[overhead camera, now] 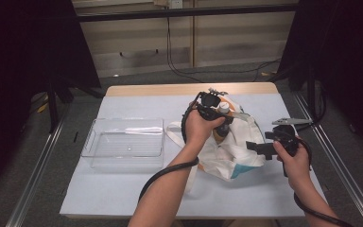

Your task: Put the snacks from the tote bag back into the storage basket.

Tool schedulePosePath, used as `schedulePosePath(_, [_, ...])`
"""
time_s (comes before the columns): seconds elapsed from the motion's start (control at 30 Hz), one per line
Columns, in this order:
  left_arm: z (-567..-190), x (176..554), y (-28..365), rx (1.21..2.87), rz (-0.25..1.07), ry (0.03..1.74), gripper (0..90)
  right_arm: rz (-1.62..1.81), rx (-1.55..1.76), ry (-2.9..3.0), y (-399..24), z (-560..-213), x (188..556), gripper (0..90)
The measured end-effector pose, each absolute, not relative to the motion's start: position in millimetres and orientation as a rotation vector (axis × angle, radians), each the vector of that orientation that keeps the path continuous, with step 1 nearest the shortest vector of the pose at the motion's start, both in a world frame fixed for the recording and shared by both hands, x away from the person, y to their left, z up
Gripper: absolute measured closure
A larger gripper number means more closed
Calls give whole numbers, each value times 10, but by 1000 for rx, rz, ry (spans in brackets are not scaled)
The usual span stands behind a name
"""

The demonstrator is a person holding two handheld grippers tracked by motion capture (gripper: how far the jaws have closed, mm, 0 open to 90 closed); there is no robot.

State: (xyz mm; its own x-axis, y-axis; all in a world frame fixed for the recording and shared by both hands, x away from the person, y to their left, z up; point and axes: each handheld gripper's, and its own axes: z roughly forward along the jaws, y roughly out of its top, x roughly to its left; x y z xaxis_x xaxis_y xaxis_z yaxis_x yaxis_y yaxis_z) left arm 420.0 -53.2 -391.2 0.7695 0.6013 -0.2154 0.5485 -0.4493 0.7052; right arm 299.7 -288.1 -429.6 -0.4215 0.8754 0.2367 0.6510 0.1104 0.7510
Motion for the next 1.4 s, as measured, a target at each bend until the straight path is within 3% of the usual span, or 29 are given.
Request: schedulePosePath(1.4, [-3175,4218,-392,2280,-29,871,303,1229,1500,2130,-2861,-4273,2994,25])
